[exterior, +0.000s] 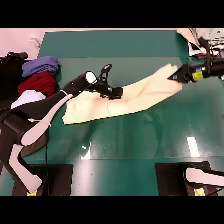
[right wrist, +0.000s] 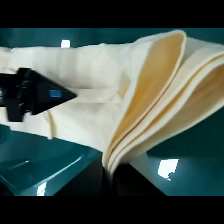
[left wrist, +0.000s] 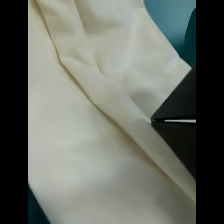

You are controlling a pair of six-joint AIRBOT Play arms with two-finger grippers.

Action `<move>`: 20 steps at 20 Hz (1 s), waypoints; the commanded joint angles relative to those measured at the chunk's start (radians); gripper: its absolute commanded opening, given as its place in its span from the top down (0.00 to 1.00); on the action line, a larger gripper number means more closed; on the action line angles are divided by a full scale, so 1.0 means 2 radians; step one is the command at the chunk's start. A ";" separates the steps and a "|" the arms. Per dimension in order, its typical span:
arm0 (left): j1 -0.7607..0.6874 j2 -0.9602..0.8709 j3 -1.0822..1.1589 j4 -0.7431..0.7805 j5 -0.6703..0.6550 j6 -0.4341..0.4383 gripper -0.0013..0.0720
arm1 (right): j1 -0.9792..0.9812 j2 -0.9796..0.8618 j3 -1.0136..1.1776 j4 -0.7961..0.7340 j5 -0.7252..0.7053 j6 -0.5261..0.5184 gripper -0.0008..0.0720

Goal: Fold the shirts.

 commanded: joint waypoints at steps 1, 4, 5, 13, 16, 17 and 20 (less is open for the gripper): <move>-0.009 -0.017 0.016 0.011 -0.001 -0.004 0.95 | 0.069 0.024 0.062 0.001 0.004 0.048 0.96; -0.009 -0.019 0.016 0.025 -0.014 -0.004 0.95 | 0.118 0.024 0.104 0.001 0.002 0.068 0.96; -0.009 -0.020 0.016 0.032 -0.017 -0.004 0.95 | 0.131 0.024 0.116 0.002 -0.001 0.070 0.96; -0.008 -0.018 0.028 0.039 -0.027 -0.002 0.95 | 0.191 0.024 0.166 0.013 -0.023 0.099 0.96; -0.006 0.012 0.053 0.059 -0.016 0.013 0.95 | 0.203 0.023 0.165 0.041 -0.047 0.099 0.96; 0.002 0.027 0.063 0.067 -0.024 0.013 0.95 | 0.210 0.023 0.165 0.039 -0.056 0.099 0.96; 0.055 0.077 0.072 0.098 -0.076 0.013 0.95 | 0.244 0.023 0.165 0.039 -0.085 0.100 0.96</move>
